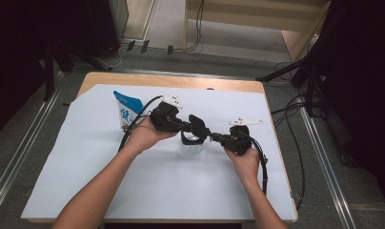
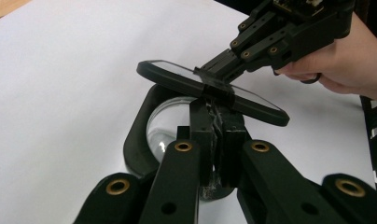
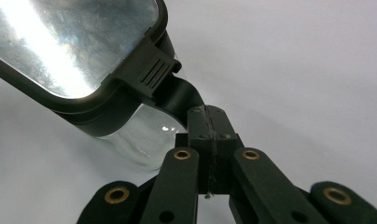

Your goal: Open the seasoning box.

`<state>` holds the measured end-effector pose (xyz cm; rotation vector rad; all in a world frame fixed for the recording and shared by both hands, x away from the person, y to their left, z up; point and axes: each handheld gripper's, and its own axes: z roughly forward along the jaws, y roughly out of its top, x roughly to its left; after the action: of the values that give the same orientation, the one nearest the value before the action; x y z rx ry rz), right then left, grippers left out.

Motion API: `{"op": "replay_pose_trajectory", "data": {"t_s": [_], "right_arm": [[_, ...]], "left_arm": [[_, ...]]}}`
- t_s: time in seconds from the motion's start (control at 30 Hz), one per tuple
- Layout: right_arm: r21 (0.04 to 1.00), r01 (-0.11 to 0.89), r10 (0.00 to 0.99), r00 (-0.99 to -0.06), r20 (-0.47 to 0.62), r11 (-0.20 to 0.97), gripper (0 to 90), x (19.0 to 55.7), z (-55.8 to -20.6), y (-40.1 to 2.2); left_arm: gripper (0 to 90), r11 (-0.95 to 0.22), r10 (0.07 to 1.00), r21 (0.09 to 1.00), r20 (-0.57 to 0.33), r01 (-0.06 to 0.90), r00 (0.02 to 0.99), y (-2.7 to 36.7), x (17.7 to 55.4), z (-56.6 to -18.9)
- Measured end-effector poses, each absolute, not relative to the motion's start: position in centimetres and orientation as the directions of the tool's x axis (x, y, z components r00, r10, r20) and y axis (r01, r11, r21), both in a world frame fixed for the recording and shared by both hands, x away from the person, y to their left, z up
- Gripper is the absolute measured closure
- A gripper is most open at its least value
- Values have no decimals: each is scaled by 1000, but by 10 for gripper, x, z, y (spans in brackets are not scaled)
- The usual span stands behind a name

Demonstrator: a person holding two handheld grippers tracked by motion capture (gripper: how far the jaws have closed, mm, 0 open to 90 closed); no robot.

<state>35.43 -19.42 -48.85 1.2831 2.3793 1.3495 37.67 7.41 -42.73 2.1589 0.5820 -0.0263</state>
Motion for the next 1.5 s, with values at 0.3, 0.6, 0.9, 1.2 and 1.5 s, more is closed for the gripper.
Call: {"op": "replay_pose_trajectory", "data": {"t_s": [0.3,0.6,0.9,1.2,1.5], "right_arm": [[753,610,722,-634,279,245,900,353,-488,-192],[755,608,722,-635,275,247,900,352,-489,-192],[756,605,721,-636,273,248,900,352,-489,-191],[757,605,724,-635,270,247,900,351,-489,-190],[763,588,723,-646,243,269,885,350,-487,-191]], "left_arm": [[900,-517,390,753,-215,406,896,60,380,-423],[900,-531,387,743,-214,407,897,41,384,-422],[900,-531,382,743,-220,409,897,29,388,-426],[900,-543,380,734,-218,407,899,25,390,-431],[807,-503,407,719,-292,479,866,33,390,-432]]}}
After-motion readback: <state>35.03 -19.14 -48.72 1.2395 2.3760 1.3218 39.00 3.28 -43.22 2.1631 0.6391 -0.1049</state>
